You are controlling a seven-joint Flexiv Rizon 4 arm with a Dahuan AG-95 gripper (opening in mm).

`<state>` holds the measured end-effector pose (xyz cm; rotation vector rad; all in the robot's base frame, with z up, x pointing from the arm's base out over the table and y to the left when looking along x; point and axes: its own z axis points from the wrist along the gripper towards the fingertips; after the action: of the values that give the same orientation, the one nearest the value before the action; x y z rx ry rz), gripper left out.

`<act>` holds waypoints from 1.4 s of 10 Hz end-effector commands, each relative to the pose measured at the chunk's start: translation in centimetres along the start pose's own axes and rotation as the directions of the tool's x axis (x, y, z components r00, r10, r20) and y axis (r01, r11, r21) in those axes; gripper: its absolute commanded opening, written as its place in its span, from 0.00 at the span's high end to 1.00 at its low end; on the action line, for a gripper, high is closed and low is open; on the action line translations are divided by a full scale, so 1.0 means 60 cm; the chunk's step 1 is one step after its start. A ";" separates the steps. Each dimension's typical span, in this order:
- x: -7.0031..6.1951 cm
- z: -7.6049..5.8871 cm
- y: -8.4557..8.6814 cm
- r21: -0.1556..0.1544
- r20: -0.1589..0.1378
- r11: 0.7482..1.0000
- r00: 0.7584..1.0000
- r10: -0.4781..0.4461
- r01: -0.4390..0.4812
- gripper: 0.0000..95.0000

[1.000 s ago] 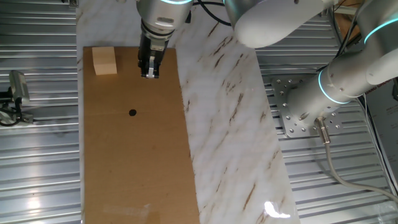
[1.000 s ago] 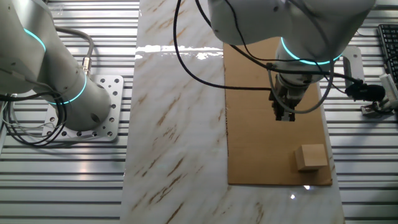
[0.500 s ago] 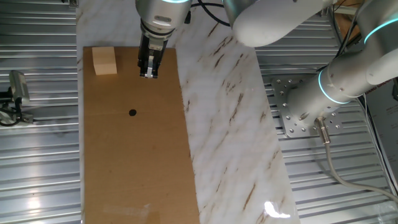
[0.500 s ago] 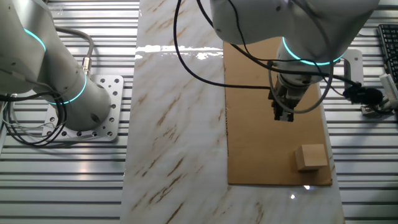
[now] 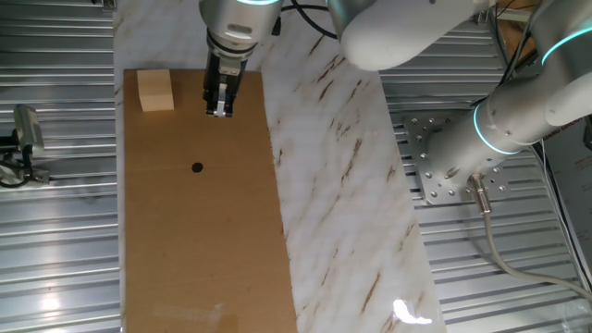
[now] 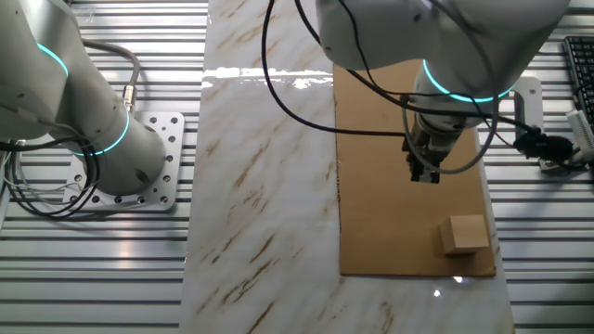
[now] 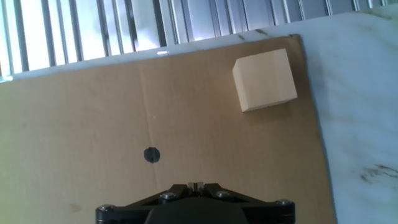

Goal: Hold a small block with the gripper and sweep it from left to right on the table

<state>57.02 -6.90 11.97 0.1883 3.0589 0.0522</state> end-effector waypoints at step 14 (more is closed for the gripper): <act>-0.078 0.039 -0.079 -0.017 -0.023 0.987 0.987 -0.161 0.160 1.00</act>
<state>61.37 -12.17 9.86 -0.0630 3.0805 0.0613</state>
